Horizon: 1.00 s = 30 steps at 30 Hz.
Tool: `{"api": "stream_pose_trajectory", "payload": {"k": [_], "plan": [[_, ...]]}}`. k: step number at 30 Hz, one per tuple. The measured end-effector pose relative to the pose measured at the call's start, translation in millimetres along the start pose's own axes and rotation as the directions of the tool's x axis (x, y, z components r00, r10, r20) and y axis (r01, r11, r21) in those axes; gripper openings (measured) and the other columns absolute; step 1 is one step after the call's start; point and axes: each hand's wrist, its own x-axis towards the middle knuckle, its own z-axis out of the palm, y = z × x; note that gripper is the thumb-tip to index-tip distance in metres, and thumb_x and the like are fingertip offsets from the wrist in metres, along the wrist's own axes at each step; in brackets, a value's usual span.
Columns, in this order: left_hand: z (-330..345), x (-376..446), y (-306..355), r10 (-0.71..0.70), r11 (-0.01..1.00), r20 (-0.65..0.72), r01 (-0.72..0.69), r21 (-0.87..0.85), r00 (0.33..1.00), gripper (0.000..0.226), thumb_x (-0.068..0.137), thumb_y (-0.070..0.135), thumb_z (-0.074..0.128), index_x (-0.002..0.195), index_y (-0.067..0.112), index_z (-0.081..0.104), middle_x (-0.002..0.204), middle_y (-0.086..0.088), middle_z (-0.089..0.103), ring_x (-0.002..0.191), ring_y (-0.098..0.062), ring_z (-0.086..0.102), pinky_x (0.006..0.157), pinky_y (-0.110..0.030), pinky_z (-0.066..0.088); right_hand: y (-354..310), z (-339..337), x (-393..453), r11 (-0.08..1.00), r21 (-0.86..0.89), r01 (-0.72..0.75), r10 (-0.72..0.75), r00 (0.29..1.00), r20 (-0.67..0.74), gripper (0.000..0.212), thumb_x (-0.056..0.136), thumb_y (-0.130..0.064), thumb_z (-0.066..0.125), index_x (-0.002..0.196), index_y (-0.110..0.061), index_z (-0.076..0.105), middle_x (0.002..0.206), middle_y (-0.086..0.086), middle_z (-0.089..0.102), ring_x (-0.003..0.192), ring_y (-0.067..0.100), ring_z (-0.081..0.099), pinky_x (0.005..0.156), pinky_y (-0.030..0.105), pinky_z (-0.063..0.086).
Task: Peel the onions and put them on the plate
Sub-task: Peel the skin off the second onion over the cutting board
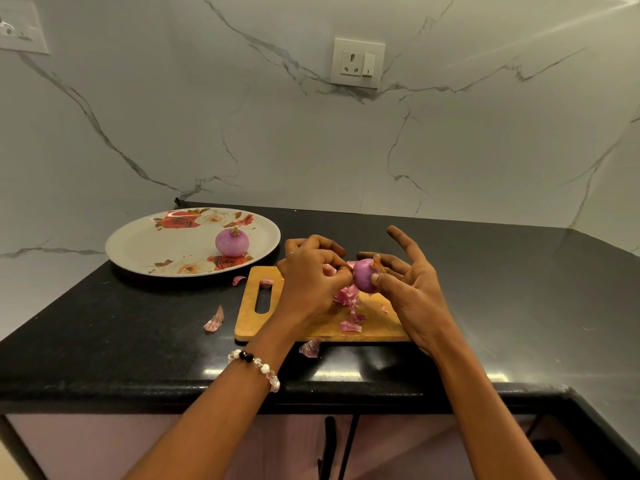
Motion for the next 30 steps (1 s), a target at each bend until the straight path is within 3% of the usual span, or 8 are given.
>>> {"api": "stream_pose_trajectory", "payload": {"k": [5, 9, 16, 24, 30], "plan": [[-0.6, -0.4, 1.3, -0.016, 1.0, -0.003, 0.016, -0.027, 1.0, 0.007, 0.081, 0.025, 0.071, 0.082, 0.019, 0.074, 0.097, 0.012, 0.059, 0.102, -0.008, 0.043, 0.085, -0.042, 0.049, -0.5, 0.0, 3.5, 0.995, 0.094, -0.02, 0.022, 0.999, -0.026, 0.07, 0.087, 0.01, 0.063, 0.14, -0.03, 0.043, 0.118, 0.022, 0.065, 0.108, 0.03, 0.068, 0.088, 0.038, 0.058], [0.3, 0.0, 0.9, 0.016, 1.0, 0.011, -0.016, -0.025, 1.0, 0.016, 0.079, 0.035, 0.072, 0.086, 0.021, 0.074, 0.098, 0.013, 0.06, 0.107, -0.011, 0.043, 0.085, -0.048, 0.048, 0.5, 0.9, 8.1, 0.994, 0.101, -0.036, 0.039, 0.999, -0.033, 0.068, 0.088, 0.01, 0.061, 0.141, -0.03, 0.043, 0.12, 0.024, 0.063, 0.106, 0.029, 0.069, 0.085, 0.035, 0.059], [1.3, 0.6, 0.1, 0.062, 0.996, 0.001, -0.062, 0.058, 0.998, 0.006, 0.08, 0.025, 0.071, 0.083, 0.021, 0.074, 0.097, 0.014, 0.061, 0.109, -0.013, 0.039, 0.086, -0.05, 0.043, 2.7, 0.9, 8.5, 0.996, 0.083, -0.03, 0.032, 0.999, -0.031, 0.068, 0.089, 0.009, 0.061, 0.142, -0.029, 0.041, 0.117, 0.022, 0.065, 0.105, 0.029, 0.069, 0.083, 0.035, 0.059], [0.9, 0.3, 0.8, 0.027, 0.999, 0.019, -0.027, -0.026, 0.999, 0.009, 0.079, 0.026, 0.074, 0.083, 0.018, 0.074, 0.099, 0.012, 0.062, 0.107, -0.008, 0.041, 0.085, -0.044, 0.049, 3.4, -1.0, 8.1, 0.997, 0.073, -0.032, 0.034, 0.999, -0.031, 0.066, 0.089, 0.007, 0.062, 0.138, -0.032, 0.042, 0.119, 0.022, 0.065, 0.106, 0.029, 0.069, 0.089, 0.041, 0.058], [1.5, 3.0, -1.6, 0.064, 0.998, 0.049, -0.064, -0.019, 0.997, 0.009, 0.077, 0.028, 0.075, 0.083, 0.021, 0.075, 0.099, 0.014, 0.063, 0.109, -0.011, 0.041, 0.087, -0.048, 0.047, 4.0, -1.7, 9.5, 0.998, 0.064, -0.029, 0.032, 0.999, -0.039, 0.065, 0.089, 0.007, 0.062, 0.136, -0.034, 0.044, 0.119, 0.022, 0.065, 0.106, 0.03, 0.069, 0.091, 0.044, 0.057]]}}
